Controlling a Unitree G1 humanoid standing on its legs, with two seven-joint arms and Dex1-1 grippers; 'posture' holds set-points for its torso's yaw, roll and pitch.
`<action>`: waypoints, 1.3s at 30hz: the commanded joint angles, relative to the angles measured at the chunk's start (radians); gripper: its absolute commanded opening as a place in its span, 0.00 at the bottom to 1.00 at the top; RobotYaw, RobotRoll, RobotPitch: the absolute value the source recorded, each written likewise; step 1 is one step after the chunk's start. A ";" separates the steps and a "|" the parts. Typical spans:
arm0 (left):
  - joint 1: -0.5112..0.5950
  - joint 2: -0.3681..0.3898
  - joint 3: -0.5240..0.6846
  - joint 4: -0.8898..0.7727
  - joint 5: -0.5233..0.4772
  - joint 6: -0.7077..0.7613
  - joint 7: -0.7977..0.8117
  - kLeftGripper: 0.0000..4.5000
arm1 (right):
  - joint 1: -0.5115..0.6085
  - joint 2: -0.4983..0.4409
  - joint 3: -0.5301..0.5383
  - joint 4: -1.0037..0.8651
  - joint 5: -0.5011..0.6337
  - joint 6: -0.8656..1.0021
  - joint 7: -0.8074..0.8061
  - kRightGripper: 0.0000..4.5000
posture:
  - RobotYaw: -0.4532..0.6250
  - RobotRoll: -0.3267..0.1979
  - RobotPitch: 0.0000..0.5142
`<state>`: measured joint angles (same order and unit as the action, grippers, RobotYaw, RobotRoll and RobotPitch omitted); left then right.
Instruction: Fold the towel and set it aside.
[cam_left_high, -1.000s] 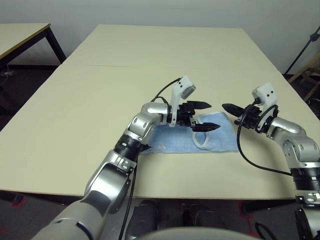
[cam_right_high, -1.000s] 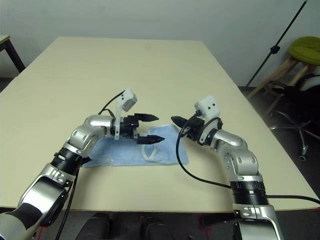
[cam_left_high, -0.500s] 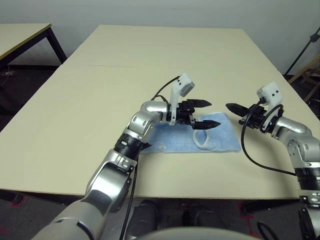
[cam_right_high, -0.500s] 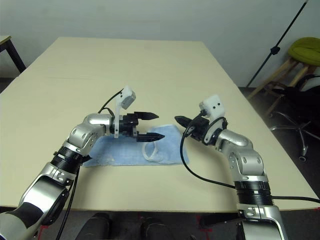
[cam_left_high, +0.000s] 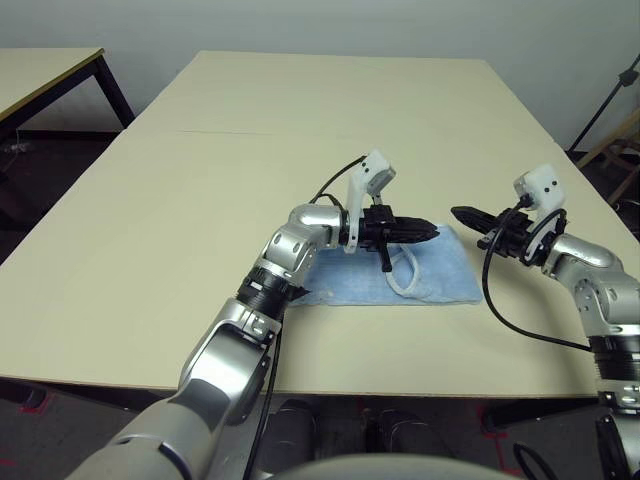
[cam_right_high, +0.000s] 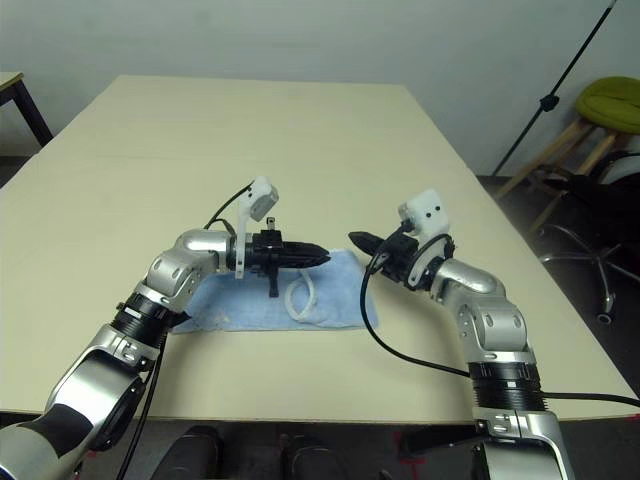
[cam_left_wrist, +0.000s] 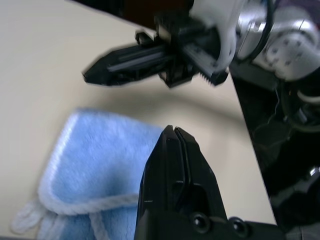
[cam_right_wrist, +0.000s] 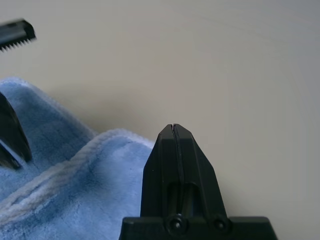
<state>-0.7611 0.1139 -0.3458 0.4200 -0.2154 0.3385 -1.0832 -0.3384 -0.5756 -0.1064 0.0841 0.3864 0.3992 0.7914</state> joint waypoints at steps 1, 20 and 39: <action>-0.015 -0.023 -0.055 0.126 0.077 -0.058 0.003 0.00 | 0.005 0.034 0.041 0.030 -0.035 -0.020 -0.013 0.00 | 0.48 0.62 0.10; 0.123 0.087 -0.064 0.077 0.150 0.012 -0.016 0.00 | 0.028 0.091 0.113 0.239 -0.179 -0.071 -0.064 0.00 | 0.50 0.62 0.12; 0.408 0.205 0.533 -0.724 -0.338 0.834 0.354 0.75 | -0.047 0.023 0.052 0.083 -0.017 -0.141 0.194 0.53 | 0.57 0.62 0.15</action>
<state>-0.3663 0.3249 0.1284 -0.2324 -0.4928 1.0653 -0.7802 -0.3747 -0.5374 -0.0517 0.1927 0.3520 0.2671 0.9434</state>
